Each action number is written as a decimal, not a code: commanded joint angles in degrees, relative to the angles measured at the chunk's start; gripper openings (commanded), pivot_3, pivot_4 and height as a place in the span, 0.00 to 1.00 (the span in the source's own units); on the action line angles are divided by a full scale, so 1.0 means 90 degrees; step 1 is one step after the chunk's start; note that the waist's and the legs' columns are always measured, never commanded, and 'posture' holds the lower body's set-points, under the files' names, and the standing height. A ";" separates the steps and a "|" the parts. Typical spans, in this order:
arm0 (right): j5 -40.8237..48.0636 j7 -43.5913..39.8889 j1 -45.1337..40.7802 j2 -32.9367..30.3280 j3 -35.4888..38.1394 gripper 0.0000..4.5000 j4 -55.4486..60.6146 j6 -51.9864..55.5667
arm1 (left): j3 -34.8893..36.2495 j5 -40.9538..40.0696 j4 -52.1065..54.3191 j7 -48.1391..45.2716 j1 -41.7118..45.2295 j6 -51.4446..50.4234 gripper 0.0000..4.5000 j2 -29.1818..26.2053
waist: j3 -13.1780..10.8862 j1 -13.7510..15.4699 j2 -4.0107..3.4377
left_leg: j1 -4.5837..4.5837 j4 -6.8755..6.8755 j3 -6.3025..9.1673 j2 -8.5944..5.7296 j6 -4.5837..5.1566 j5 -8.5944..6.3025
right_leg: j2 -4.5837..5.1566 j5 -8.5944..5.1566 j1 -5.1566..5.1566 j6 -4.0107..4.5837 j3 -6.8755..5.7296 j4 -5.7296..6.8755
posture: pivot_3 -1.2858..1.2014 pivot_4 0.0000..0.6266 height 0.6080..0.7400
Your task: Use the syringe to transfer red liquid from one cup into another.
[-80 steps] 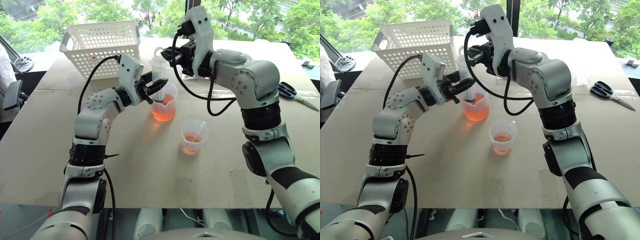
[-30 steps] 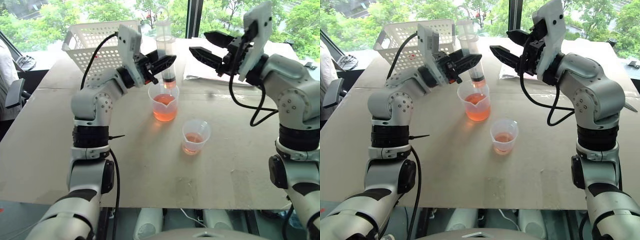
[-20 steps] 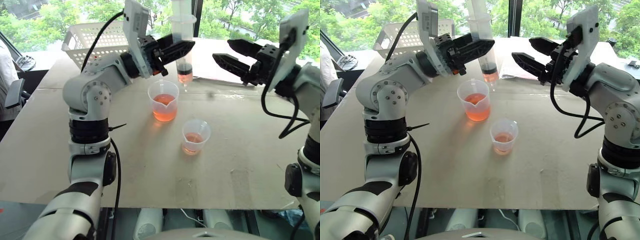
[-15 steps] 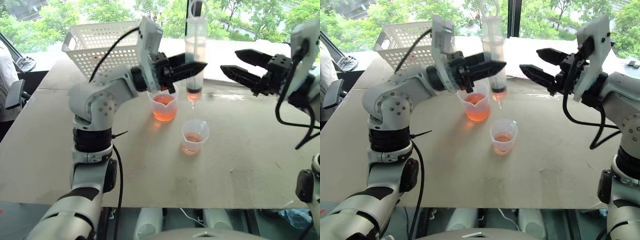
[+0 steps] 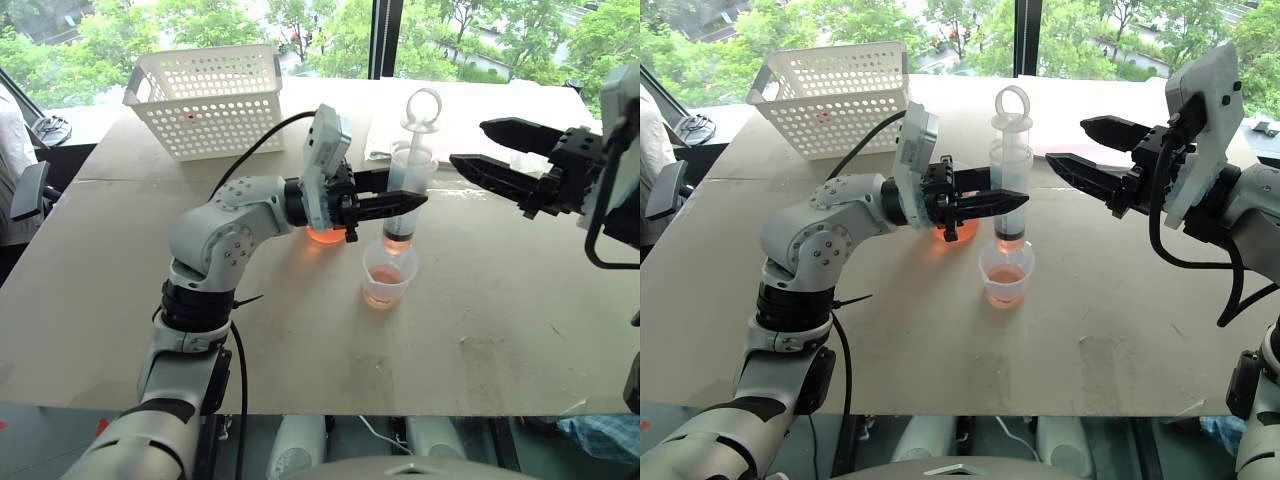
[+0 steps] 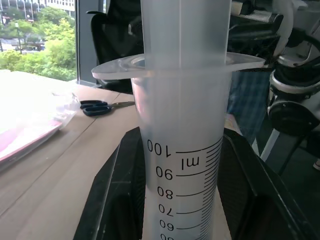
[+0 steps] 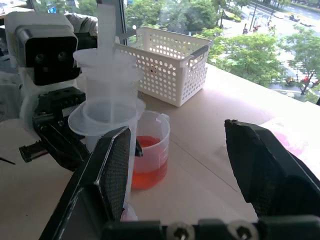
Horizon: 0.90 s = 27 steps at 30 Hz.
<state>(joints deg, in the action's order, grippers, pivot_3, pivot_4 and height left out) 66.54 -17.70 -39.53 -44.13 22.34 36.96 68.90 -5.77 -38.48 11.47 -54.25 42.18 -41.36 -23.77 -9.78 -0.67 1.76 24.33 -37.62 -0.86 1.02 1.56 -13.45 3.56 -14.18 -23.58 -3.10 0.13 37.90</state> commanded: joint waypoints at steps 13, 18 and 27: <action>0.1542 0.1613 -0.0781 -0.0478 -0.0814 0.71 -0.0415 -0.0360 | -0.0514 0.1173 -0.0229 -0.0518 -0.0135 0.1620 0.30 0.0007 | 0.0000 0.0002 0.0000 | 0.0004 -0.0002 0.0000 0.0002 0.0002 0.0000 | 0.0000 0.0000 0.0000 0.0000 -0.0001 -0.0002 | 0.52 0.24 1.00; 0.1204 0.1941 -0.0918 -0.0397 -0.1172 0.41 -0.0576 -0.0446 | -0.0584 0.1308 -0.0286 -0.0545 -0.0173 0.1816 0.30 0.0085 | 0.0000 0.0000 0.0000 | 0.0004 -0.0002 0.0002 0.0006 0.0002 0.0000 | -0.0003 0.0000 -0.0001 0.0000 -0.0002 0.0000 | 0.52 0.24 1.00; 0.1129 0.1657 -0.1128 -0.0427 -0.1595 0.01 -0.0635 -0.0387 | -0.0524 0.1383 -0.0299 -0.0534 -0.0118 0.1959 0.30 0.0205 | 0.0000 0.0005 -0.0001 | 0.0015 -0.0007 0.0006 0.0008 0.0002 -0.0001 | -0.0003 0.0000 -0.0004 0.0000 -0.0008 -0.0005 | 0.52 0.24 1.00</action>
<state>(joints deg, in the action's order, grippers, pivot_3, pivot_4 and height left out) 78.36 -2.65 -48.34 -47.41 7.94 31.92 66.32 -10.73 -24.92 5.81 -58.01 40.29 -26.36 -22.87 -9.77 -0.63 1.75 24.46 -37.69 -0.81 1.10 1.58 -13.46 3.53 -14.18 -23.62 -3.10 0.06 37.86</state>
